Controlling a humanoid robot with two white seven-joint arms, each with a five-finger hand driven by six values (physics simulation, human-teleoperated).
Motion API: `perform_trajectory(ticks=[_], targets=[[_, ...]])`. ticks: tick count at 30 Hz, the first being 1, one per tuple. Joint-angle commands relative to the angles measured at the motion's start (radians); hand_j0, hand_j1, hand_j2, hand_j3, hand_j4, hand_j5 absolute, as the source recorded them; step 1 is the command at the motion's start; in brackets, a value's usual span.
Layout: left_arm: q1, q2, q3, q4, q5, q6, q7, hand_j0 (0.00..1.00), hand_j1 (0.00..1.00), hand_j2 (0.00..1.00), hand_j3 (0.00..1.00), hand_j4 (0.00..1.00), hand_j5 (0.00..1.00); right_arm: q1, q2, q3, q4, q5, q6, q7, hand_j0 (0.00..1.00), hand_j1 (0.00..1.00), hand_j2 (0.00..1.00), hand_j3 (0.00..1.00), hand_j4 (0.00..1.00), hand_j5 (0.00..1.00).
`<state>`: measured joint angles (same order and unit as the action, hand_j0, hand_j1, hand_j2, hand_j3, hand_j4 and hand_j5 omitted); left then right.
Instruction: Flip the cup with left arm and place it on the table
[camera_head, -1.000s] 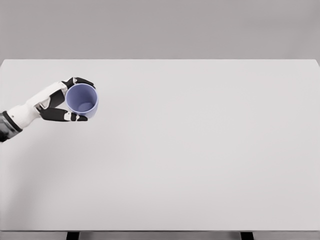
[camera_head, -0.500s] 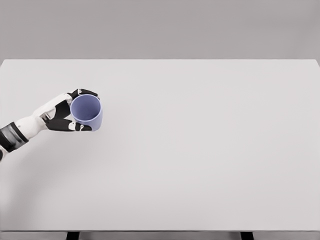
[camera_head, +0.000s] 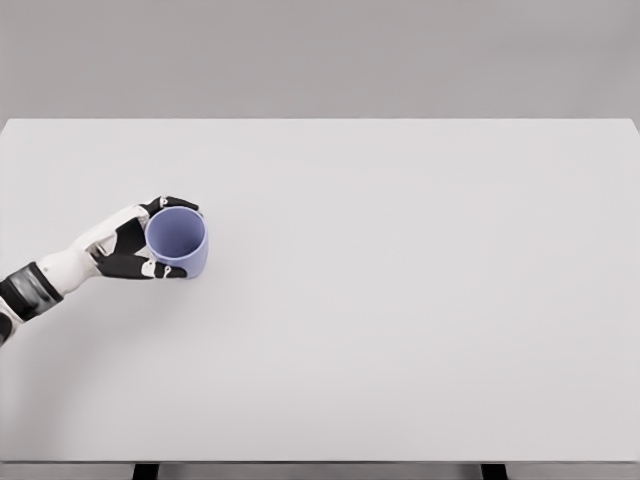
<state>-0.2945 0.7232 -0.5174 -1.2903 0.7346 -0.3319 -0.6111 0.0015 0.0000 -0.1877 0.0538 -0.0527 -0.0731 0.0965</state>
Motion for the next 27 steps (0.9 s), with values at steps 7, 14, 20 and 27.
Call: perform_trajectory(ticks=[7, 14, 20, 27], targets=[[0.005, -0.002, 0.002, 0.003, 0.006, 0.001, 0.000, 0.61, 0.61, 0.61, 0.61, 0.61, 0.61, 0.000, 0.000, 0.001, 0.001, -0.001, -0.001, 0.000, 1.00, 1.00, 1.00, 1.00, 1.00, 1.00], [0.005, -0.002, 0.002, 0.002, -0.006, -0.001, 0.000, 0.76, 0.76, 0.76, 0.76, 0.76, 0.76, 0.000, 0.000, 0.001, 0.000, 0.001, -0.001, 0.000, 1.00, 1.00, 1.00, 1.00, 1.00, 1.00], [0.005, -0.002, 0.000, 0.002, -0.008, -0.001, 0.000, 0.87, 0.87, 0.87, 0.87, 0.87, 0.87, 0.000, 0.000, -0.001, 0.000, 0.000, 0.001, 0.000, 1.00, 1.00, 1.00, 1.00, 1.00, 1.00], [0.011, -0.002, 0.000, 0.000, -0.014, -0.001, 0.000, 0.94, 0.94, 0.94, 0.94, 0.94, 0.94, 0.000, 0.000, -0.001, 0.000, -0.001, 0.001, 0.000, 1.00, 1.00, 1.00, 1.00, 1.00, 1.00]])
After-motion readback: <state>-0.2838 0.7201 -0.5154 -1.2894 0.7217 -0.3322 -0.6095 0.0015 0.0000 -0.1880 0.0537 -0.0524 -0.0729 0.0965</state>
